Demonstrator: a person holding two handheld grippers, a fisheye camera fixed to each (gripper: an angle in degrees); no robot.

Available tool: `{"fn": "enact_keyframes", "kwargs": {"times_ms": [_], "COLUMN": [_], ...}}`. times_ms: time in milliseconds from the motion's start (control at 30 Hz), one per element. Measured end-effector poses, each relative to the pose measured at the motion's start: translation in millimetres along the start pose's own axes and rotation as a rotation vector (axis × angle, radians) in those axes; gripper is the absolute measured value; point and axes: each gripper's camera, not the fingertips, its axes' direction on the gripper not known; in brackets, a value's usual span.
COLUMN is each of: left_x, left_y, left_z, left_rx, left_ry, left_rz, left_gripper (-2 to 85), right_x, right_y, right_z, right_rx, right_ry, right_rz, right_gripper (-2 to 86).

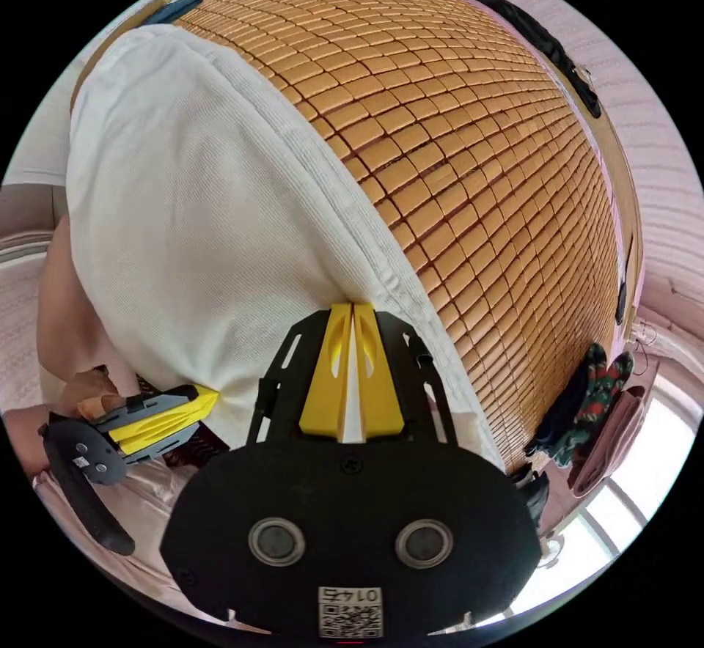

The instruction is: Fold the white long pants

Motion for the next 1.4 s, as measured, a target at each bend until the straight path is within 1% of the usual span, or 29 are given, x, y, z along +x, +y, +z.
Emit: {"fn": "enact_keyframes", "kwargs": {"times_ms": [67,167,200,333,400,500,667,867,933,1033,1067,1100,1133,1167,1200,1233,1300,1333,1367,1400], "left_x": [1,-6,-10,-16,-21,-18,-12,-10,2,13,12,9,3,-1,-8,-15,-23,-25,-26,-28], "left_y": [1,-2,-3,0,0,0,-5,-11,-18,-25,-25,-20,-13,-9,-1,8,19,23,25,26], "left_z": [1,1,1,12,18,20,25,31,30,22,18,8,-3,-7,-13,-18,-22,-26,-29,-34], "left_rx": [-0.004,-0.032,-0.041,-0.036,-0.037,-0.031,-0.05,-0.07,-0.097,-0.13,-0.123,-0.079,-0.029,-0.016,0.004,0.024,0.044,0.068,0.082,0.105], "left_ry": [0.009,0.07,0.096,0.161,0.192,0.179,0.146,0.145,0.071,-0.002,-0.006,0.003,0.024,0.043,0.095,0.152,0.217,0.23,0.227,0.215], "left_rz": [-0.011,-0.039,-0.053,-0.094,-0.13,-0.086,-0.067,-0.023,0.05,0.13,0.139,0.126,0.074,0.04,-0.03,-0.096,-0.173,-0.19,-0.194,-0.212], "left_gripper": [-1.0,-1.0,-1.0,-1.0,-0.9,-0.8,-0.8,-0.8,-0.9,-1.0,-1.0,-1.0,-1.0,-1.0,-1.0,-1.0,-1.0,-1.0,-1.0,-1.0], "right_x": [-7,0,2,8,15,33,63,96,108,139,156,175,186,209,233,246,300,313,339,360], "right_y": [-12,-33,-38,-55,-67,-76,-69,-35,-20,23,48,83,104,153,208,236,359,391,459,527], "right_z": [9,11,12,37,42,48,46,22,11,-13,-28,-47,-57,-76,-87,-89,-80,-76,-65,-55], "right_rx": [-0.039,-0.131,-0.12,-0.171,-0.238,-0.297,-0.317,-0.277,-0.253,-0.143,-0.062,0.057,0.126,0.262,0.357,0.381,0.443,0.45,0.461,0.514], "right_ry": [-0.006,-0.09,-0.094,-0.158,-0.188,-0.257,-0.316,-0.252,-0.23,-0.234,-0.256,-0.281,-0.28,-0.289,-0.323,-0.343,-0.417,-0.428,-0.448,-0.456], "right_rz": [-0.044,-0.107,-0.107,-0.066,-0.079,-0.083,-0.068,-0.017,-0.015,0.009,0.011,0.028,0.057,0.123,0.207,0.261,0.502,0.577,0.744,0.915], "right_gripper": [-1.0,-1.0,-1.0,-1.0,-1.0,-1.0,-1.0,-1.0,-1.0,-0.9,-0.8,-0.7,-0.6,-0.5,-0.4,-0.3,0.0,0.1,0.5,1.2]}}
